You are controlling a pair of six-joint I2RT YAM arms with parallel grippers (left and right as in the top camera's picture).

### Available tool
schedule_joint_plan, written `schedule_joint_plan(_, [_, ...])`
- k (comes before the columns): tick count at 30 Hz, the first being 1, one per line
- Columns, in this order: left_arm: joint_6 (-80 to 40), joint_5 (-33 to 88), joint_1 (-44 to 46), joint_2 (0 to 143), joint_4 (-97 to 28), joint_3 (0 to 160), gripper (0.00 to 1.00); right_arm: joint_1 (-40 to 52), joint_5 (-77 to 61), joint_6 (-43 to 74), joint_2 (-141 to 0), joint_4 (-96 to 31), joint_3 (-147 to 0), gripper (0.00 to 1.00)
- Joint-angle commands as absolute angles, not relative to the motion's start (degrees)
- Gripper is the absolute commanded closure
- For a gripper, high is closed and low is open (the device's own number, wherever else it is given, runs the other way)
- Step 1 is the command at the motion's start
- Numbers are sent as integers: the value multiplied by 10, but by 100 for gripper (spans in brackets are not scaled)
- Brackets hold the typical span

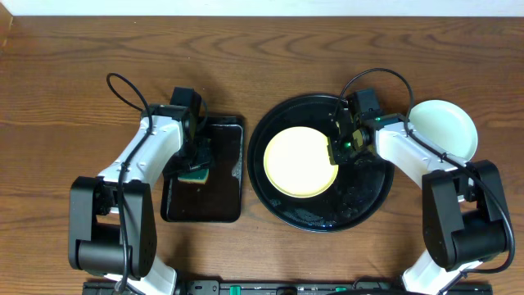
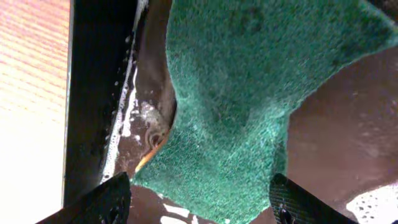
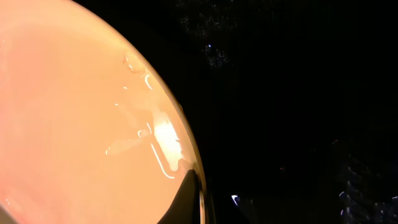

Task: Clean dirty plates on tray and stack at the side
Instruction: 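Return the sponge to the small black tray with the left gripper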

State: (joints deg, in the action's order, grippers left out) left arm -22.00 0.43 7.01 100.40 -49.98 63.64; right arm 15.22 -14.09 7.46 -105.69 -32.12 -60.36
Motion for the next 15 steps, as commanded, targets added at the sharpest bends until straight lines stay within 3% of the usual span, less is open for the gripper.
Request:
schedule_joint_plan(1, [-206, -5, 70, 997, -482, 619, 28, 158, -118, 72, -1085, -331, -587, 99])
schedule_joint_plan(10, [-206, -5, 70, 997, -412, 558, 28, 158, -118, 72, -1085, -332, -587, 99])
schedule_joint_plan(12, [-206, -5, 70, 997, -403, 549, 39, 158, -118, 72, -1085, -332, -587, 99])
schedule_joint_plan(15, [-206, -4, 70, 998, -401, 545, 75, 158, -118, 72, -1085, -332, -587, 99])
